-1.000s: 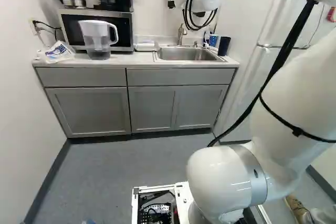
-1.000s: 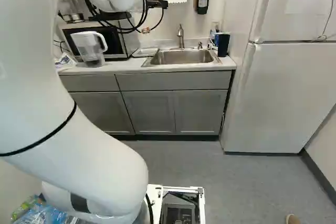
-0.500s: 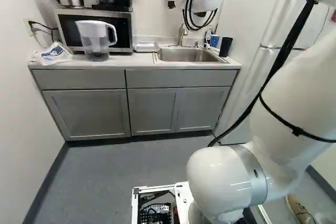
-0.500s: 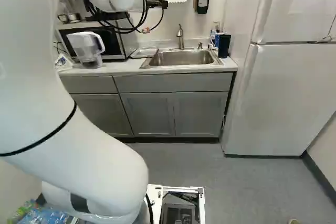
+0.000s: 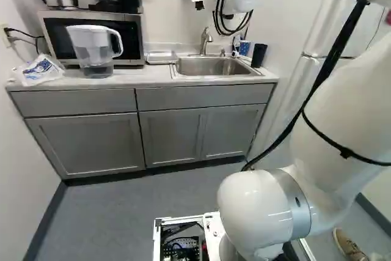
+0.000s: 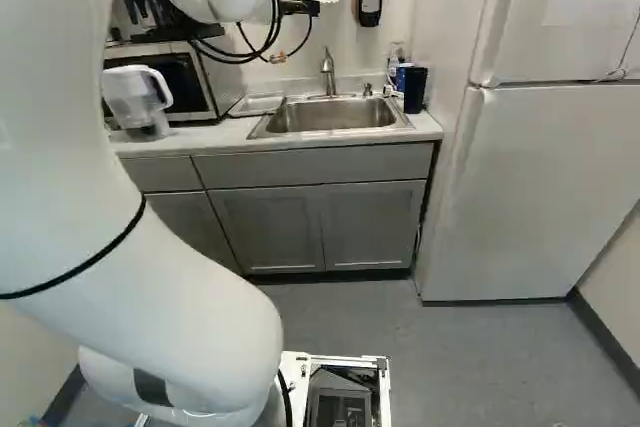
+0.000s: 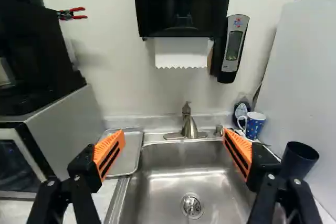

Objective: Rinse the cup and place it in the tray

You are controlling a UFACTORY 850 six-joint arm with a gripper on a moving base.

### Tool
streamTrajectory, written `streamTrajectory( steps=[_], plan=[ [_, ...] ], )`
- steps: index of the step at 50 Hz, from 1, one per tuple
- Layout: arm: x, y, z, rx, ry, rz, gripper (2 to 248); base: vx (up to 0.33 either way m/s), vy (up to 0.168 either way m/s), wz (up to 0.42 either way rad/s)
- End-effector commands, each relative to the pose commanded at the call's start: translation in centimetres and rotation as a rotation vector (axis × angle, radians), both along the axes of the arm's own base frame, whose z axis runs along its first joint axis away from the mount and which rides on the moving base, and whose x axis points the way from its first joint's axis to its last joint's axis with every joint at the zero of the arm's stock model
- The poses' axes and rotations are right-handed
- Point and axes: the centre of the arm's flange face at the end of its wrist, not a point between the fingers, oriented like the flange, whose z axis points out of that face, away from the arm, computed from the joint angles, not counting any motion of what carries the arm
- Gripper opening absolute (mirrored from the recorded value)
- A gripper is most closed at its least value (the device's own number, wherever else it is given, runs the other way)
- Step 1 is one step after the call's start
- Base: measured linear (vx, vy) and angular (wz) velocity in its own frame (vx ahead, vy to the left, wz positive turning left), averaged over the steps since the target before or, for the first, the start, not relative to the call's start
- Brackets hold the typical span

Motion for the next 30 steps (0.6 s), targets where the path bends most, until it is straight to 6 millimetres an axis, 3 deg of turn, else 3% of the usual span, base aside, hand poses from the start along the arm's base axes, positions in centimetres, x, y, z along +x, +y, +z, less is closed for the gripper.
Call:
streamTrajectory(
  steps=[30],
  plan=[
    [0.00, 0.00, 0.00, 0.000, 0.000, 0.000, 247, 0.132, -0.044, -0.246]
  ],
)
